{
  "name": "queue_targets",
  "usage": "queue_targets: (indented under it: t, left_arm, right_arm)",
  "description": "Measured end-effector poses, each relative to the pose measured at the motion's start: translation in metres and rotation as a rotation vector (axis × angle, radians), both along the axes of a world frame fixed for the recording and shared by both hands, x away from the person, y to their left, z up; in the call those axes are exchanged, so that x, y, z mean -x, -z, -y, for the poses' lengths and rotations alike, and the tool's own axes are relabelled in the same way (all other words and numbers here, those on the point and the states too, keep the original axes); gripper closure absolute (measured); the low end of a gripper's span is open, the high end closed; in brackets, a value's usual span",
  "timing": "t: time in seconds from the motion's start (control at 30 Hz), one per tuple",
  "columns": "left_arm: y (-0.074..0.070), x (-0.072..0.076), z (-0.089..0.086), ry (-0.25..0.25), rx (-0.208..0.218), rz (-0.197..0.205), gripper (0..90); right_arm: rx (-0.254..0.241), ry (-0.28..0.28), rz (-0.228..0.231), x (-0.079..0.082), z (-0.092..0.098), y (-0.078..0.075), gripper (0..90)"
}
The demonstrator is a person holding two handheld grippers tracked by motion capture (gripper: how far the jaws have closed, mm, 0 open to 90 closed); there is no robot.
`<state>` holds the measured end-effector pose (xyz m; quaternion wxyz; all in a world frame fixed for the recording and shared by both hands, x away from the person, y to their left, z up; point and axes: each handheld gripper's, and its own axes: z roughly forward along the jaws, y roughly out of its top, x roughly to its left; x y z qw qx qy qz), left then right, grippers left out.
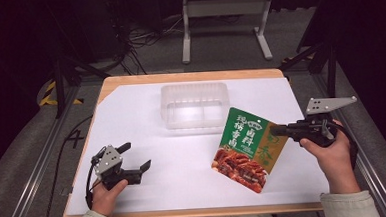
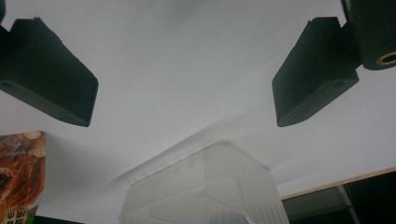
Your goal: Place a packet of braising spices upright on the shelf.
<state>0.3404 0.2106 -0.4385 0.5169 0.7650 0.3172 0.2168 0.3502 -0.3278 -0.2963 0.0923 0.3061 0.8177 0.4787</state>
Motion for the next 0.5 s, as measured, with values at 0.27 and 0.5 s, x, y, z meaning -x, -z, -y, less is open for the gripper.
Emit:
queue_targets:
  t: [0.27,0.5]
  left_arm:
    - [0.0,0.0,0.0,-0.002,-0.003,0.002,7.7]
    - [0.0,0.0,-0.001,-0.002,-0.003,0.002,7.7]
  right_arm:
    - [-0.031,-0.036,0.019,0.005,-0.004,-0.012,90.0]
    - [-0.02,-0.027,0.04,0.004,-0.005,-0.025,90.0]
